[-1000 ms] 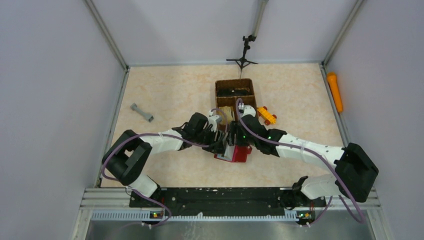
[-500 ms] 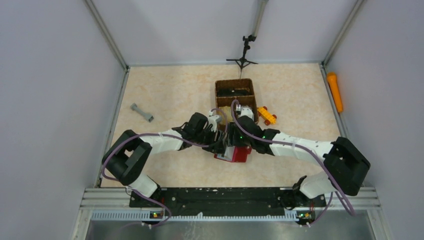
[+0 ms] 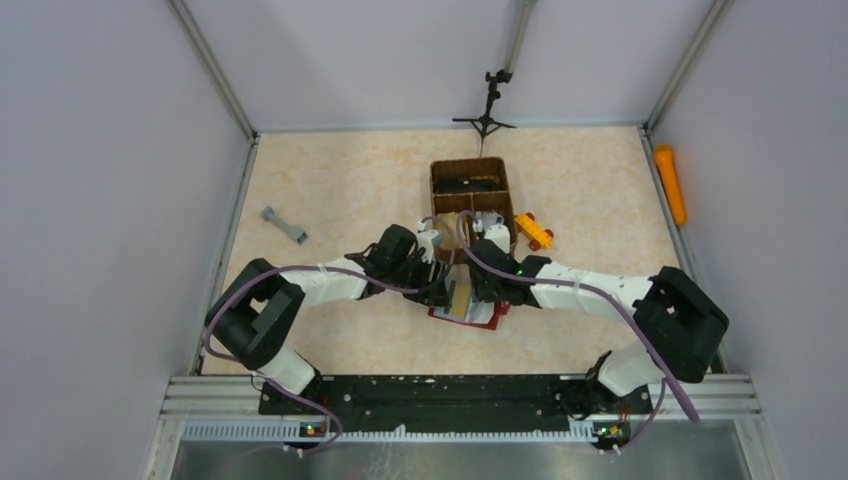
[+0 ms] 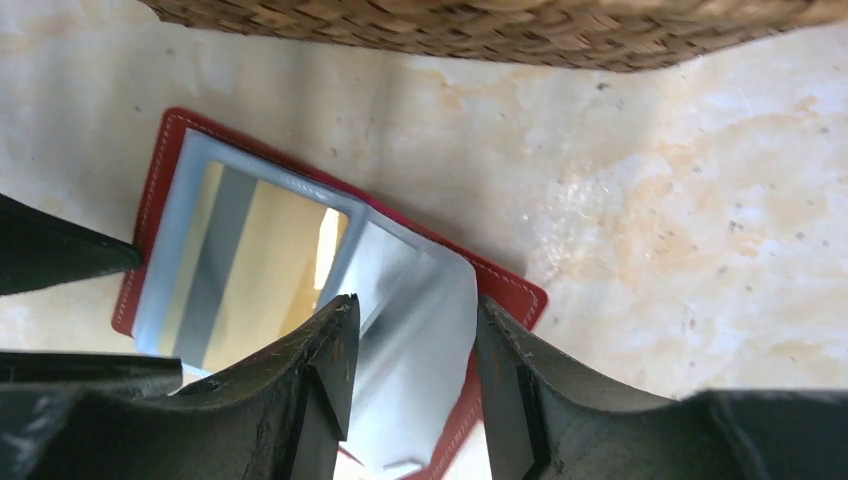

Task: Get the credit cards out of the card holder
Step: Open the card holder at the center of the board, then pick up the card holder from the center of the board.

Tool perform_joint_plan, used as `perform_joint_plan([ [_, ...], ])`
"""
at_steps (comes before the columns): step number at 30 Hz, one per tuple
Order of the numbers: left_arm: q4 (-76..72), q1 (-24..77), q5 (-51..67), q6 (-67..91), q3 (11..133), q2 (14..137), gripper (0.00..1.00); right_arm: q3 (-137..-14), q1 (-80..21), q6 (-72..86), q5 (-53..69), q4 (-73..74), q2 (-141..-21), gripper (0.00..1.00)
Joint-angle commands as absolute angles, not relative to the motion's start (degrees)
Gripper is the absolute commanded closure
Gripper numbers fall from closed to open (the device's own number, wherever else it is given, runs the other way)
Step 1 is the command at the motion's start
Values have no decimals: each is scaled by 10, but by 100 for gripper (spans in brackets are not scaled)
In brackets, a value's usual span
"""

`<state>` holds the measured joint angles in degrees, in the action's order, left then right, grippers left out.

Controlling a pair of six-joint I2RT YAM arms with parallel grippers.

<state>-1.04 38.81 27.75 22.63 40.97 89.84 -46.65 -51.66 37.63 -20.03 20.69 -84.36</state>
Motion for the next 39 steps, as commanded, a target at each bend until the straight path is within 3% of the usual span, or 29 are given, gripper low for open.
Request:
perform_joint_plan([
  [1, 25, 391, 238, 218, 441, 920, 41, -467, -523, 370, -234, 243, -786, 53],
  [7, 68, 391, 203, 217, 464, 953, 42, -418, -522, 374, -235, 261, -754, 53],
  [11, 79, 392, 191, 217, 469, 959, 42, -389, -516, 386, -214, 257, -748, 32],
  [18, 91, 394, 177, 217, 476, 968, 42, -318, -483, 411, -121, 181, -696, 19],
  [25, 91, 395, 177, 217, 475, 966, 42, -196, -404, 480, 30, 13, -612, 21],
  [32, 88, 395, 184, 217, 475, 965, 42, -179, -390, 491, 27, -2, -584, 36],
  [39, 86, 395, 189, 216, 474, 964, 42, -178, -384, 495, 31, -19, -614, 41],
])
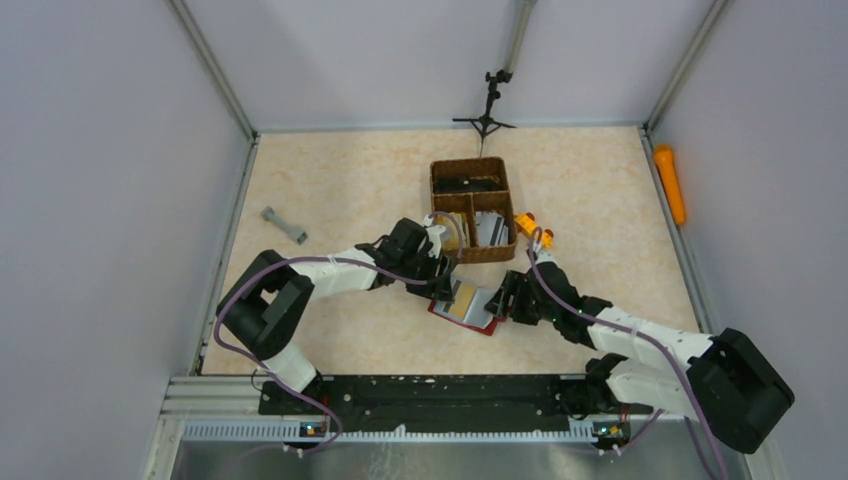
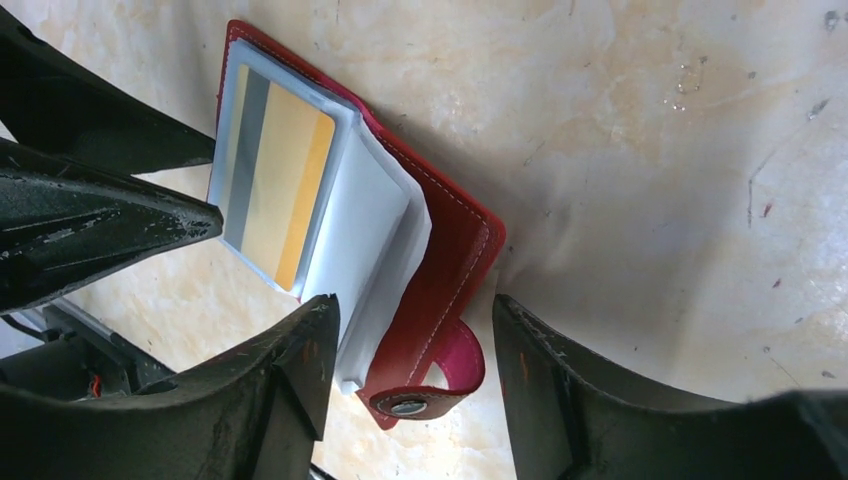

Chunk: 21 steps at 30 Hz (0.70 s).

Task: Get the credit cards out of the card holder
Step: Pick up the card holder from the center of the board.

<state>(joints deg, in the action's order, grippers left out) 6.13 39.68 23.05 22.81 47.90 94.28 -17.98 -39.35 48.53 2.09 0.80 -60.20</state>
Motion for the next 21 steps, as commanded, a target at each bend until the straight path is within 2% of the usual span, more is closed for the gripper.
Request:
perform_joint_plan([
  [1, 86, 395, 189, 216, 474, 963, 42, -174, -382, 497, 33, -29, -615, 42],
  [4, 86, 395, 191, 216, 475, 964, 42, -158, -365, 505, 43, -66, -618, 52],
  [9, 85, 395, 192, 216, 474, 962, 43, -136, -341, 515, 83, -142, -624, 59],
  [12, 77, 395, 218, 218, 472, 959, 43, -143, -341, 509, 89, -143, -624, 69],
  [17, 47, 395, 257, 224, 460, 944, 42, -154, -340, 502, 120, -152, -622, 95],
  [19, 36, 395, 259, 227, 451, 930, 42, -158, -341, 504, 132, -154, -620, 100],
  [21, 23, 393, 256, 230, 441, 908, 40, -165, -340, 505, 136, -141, -614, 100],
])
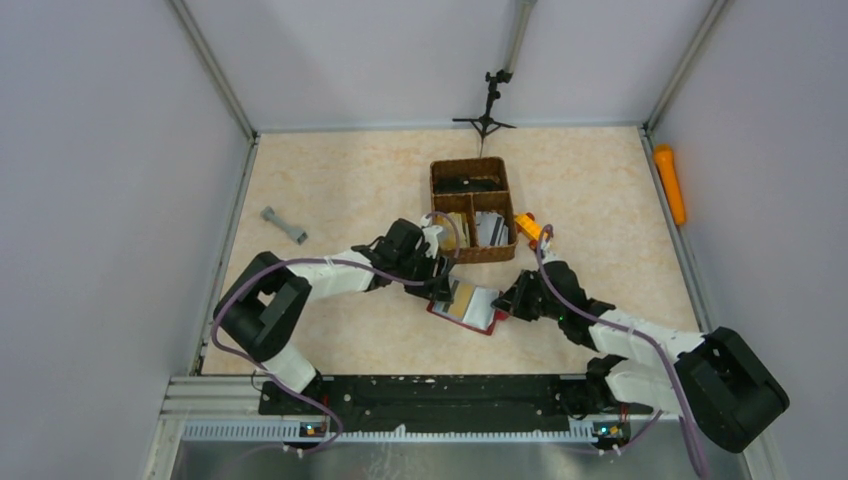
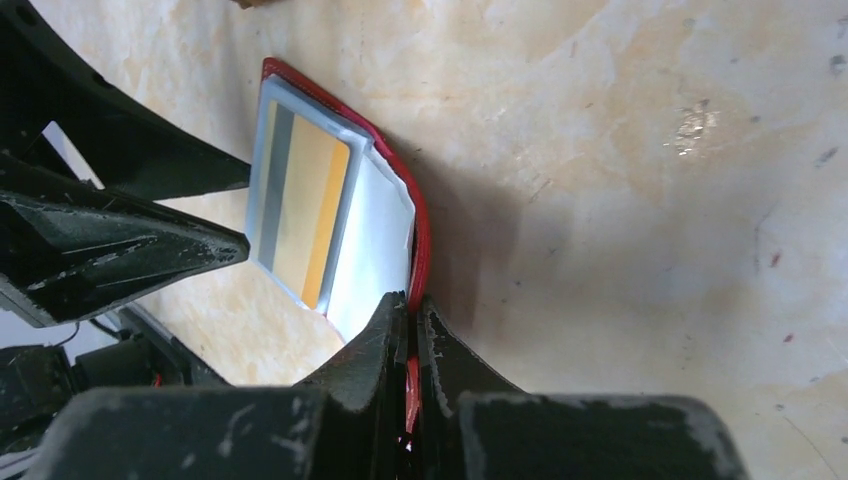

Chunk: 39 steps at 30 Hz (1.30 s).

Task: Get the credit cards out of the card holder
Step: Pick up the card holder from the center of the board.

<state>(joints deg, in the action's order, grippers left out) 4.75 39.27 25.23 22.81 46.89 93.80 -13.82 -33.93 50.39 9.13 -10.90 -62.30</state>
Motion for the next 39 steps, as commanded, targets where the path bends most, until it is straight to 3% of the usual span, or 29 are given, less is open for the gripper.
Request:
perform_joint_plan([
  [1, 16, 392, 252, 232, 436, 897, 40, -169, -340, 504, 140, -135, -606, 100],
  [7, -52, 353, 255, 267, 369, 807, 31, -205, -340, 487, 168, -82, -516, 100],
  [18, -297, 262, 440, 386, 258, 729, 9, -335, -340, 456, 216, 52, -448, 100],
  [31, -529, 240, 544, 524, 217, 775, 3, -326, -340, 523, 273, -62, -413, 100],
  [39, -593, 237, 539, 601, 213, 776, 1, -322, -340, 557, 281, -123, -388, 100],
])
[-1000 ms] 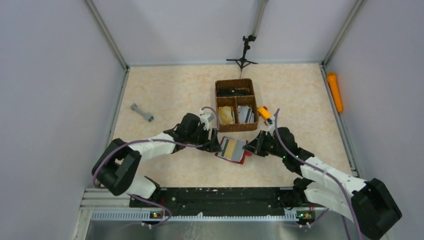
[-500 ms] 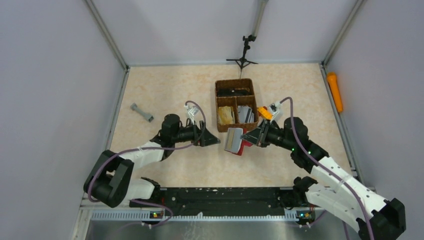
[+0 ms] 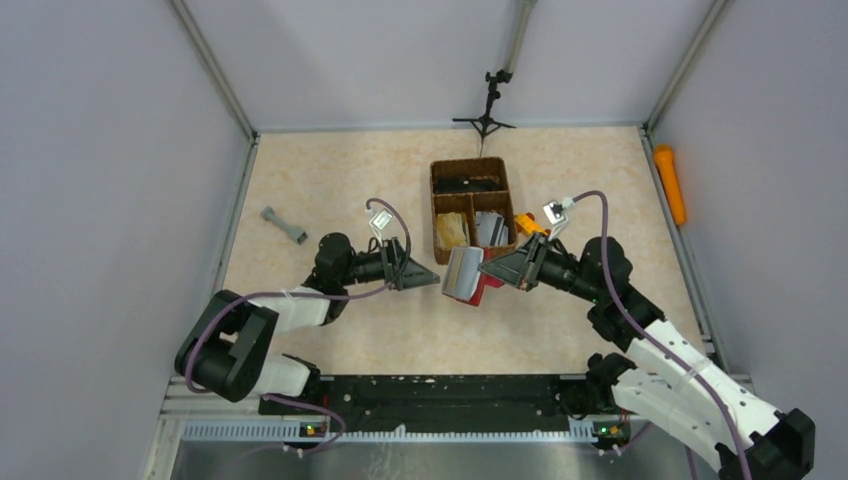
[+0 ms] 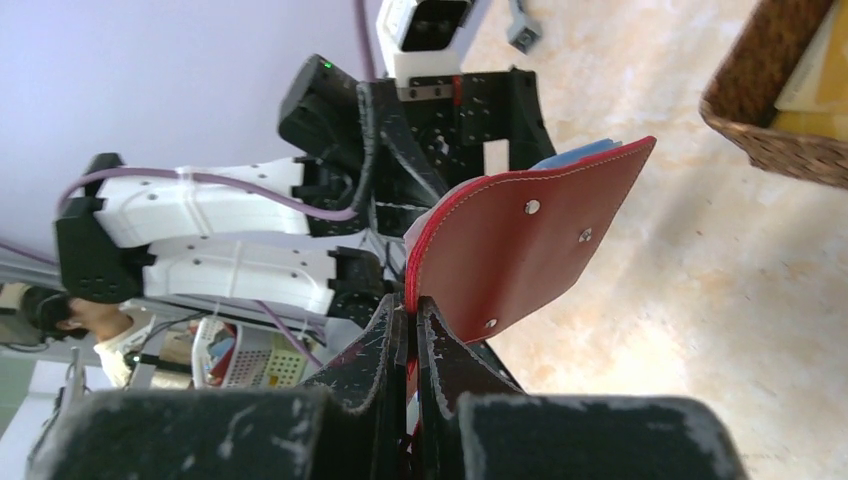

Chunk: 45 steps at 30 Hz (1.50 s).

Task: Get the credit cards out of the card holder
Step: Pick up the card holder from the center of the board.

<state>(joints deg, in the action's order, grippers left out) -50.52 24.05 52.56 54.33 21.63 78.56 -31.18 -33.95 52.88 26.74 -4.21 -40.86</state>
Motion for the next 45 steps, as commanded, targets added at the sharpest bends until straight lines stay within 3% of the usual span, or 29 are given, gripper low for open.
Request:
perform_joint_plan([
  [1, -595, 237, 538, 614, 216, 771, 1, -322, -341, 564, 282, -132, -386, 100],
  [8, -710, 238, 518, 810, 221, 741, 1, -345, -340, 615, 306, -208, -380, 100],
  [17, -740, 247, 470, 951, 227, 722, 1, -358, -340, 678, 307, -289, -372, 100],
  [25, -742, 266, 445, 974, 236, 735, 1, -350, -340, 717, 312, -335, -381, 100],
  [37, -906, 328, 422, 1060, 267, 820, 1, -310, -340, 747, 312, -403, -404, 100],
  [45, -925, 330, 416, 1071, 272, 806, 2, -303, -340, 705, 296, -332, -396, 100],
])
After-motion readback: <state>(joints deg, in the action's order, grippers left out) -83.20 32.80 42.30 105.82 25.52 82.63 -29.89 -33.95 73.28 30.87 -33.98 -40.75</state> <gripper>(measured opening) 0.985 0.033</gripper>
